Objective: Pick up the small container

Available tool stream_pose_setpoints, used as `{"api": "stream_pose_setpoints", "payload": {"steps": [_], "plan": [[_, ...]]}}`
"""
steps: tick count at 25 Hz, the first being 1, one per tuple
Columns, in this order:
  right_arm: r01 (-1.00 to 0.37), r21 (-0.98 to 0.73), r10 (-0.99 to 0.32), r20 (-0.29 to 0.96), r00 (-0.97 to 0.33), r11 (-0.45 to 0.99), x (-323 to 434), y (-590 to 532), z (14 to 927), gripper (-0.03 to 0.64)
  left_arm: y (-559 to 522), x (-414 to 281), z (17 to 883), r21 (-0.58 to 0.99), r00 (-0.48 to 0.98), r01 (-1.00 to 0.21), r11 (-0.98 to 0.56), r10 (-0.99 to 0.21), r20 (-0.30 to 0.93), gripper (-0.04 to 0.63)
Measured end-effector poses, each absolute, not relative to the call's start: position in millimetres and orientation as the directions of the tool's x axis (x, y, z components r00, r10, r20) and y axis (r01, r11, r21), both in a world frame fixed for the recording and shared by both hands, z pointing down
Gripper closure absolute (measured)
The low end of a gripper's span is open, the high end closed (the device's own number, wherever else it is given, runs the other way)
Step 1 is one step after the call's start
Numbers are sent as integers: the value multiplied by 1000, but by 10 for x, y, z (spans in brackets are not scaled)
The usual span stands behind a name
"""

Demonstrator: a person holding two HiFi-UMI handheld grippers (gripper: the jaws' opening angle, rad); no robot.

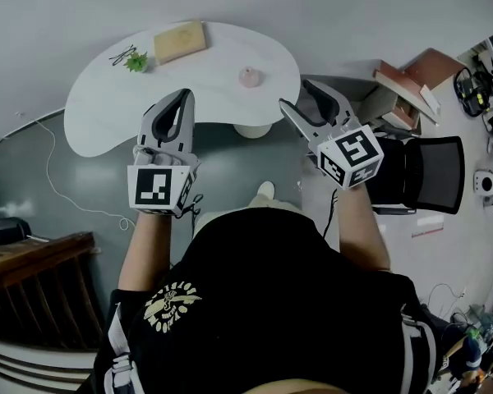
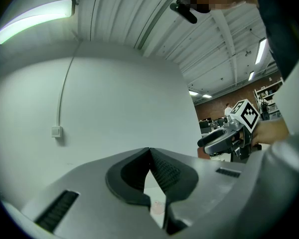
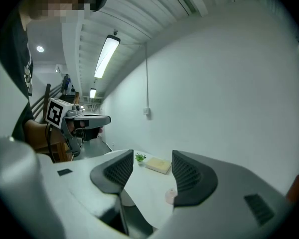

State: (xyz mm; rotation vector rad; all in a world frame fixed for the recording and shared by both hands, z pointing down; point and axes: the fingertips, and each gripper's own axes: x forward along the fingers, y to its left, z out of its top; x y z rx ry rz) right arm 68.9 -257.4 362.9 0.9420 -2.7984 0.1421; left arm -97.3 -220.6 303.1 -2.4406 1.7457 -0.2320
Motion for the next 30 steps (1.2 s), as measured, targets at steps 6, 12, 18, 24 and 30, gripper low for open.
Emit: {"api": "stream_pose_setpoints", "payload": {"steps": [6, 12, 18, 24, 30], "plan": [[-558, -35, -536, 234, -811, 829, 644, -2826, 3730, 382, -2356, -947, 3167, -187, 277, -939, -287, -958, 78, 574], [-515, -56, -480, 285, -830, 856, 571, -2912, 3902, 382, -2462, -967, 3266, -181, 238, -951, -252, -967, 96, 574], [-480, -84, -437, 302, -847, 873, 392, -3004, 4020, 382, -2635, -1046, 3309, -187, 216, -954, -234, -970, 110, 574], [-491, -102, -434, 335, -836, 865, 330, -3232, 4241, 382, -2886, -1024, 3386, -202, 242, -944, -262, -963, 120, 574], [-511, -101, -437, 393, -809, 854, 267, -3498, 4577, 382, -3142, -1166, 3441, -176, 238, -950, -256, -964, 117, 574]]}}
